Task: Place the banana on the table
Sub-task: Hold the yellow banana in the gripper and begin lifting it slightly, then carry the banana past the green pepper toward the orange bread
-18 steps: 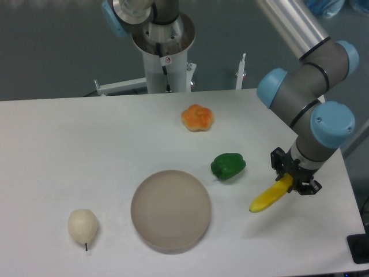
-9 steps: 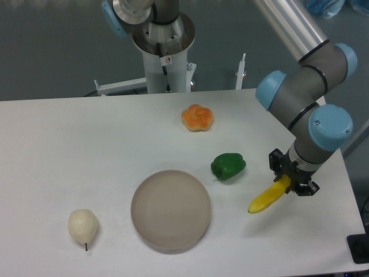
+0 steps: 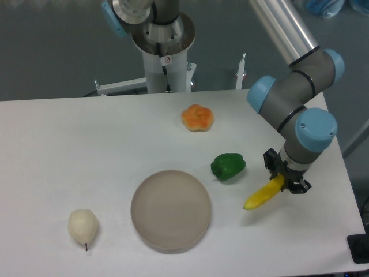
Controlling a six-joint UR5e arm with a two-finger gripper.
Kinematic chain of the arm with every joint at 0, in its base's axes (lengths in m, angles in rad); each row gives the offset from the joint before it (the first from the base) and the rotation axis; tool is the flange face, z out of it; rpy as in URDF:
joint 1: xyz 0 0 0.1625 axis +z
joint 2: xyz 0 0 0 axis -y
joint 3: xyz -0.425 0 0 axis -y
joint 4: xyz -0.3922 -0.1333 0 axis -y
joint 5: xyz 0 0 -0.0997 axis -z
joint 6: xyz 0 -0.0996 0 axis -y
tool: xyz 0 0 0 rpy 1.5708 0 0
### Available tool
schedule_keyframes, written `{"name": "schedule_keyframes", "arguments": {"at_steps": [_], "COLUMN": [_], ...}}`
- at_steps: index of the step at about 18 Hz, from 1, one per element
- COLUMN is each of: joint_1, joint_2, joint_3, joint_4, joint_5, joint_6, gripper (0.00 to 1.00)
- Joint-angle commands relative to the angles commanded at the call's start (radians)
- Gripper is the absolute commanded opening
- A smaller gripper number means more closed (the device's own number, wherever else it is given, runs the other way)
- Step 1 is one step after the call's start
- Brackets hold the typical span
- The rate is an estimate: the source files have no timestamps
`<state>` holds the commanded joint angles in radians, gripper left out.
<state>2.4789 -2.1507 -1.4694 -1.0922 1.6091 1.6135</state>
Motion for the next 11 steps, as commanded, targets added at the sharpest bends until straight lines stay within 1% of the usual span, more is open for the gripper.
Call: {"name": "schedule_keyframes", "arguments": {"at_steps": [2, 5, 6, 9, 11], "joint_1": [0.005, 0.04, 0.069, 0.121, 0.141], "joint_2": [0.018, 0.064, 0.092, 0.133, 0.152], "joint_3": [-0.035, -0.089, -0.123, -0.187, -0.21], "joint_4": [0.002, 0.002, 0.002, 0.003, 0.005], "joint_5": [0.0, 0.0, 0.0, -0.003, -0.005], "joint_6": [0.034, 0.112, 0.162, 0.264, 0.298], "gripper": [0.04, 0.04, 0.04, 0.04, 0.04]}}
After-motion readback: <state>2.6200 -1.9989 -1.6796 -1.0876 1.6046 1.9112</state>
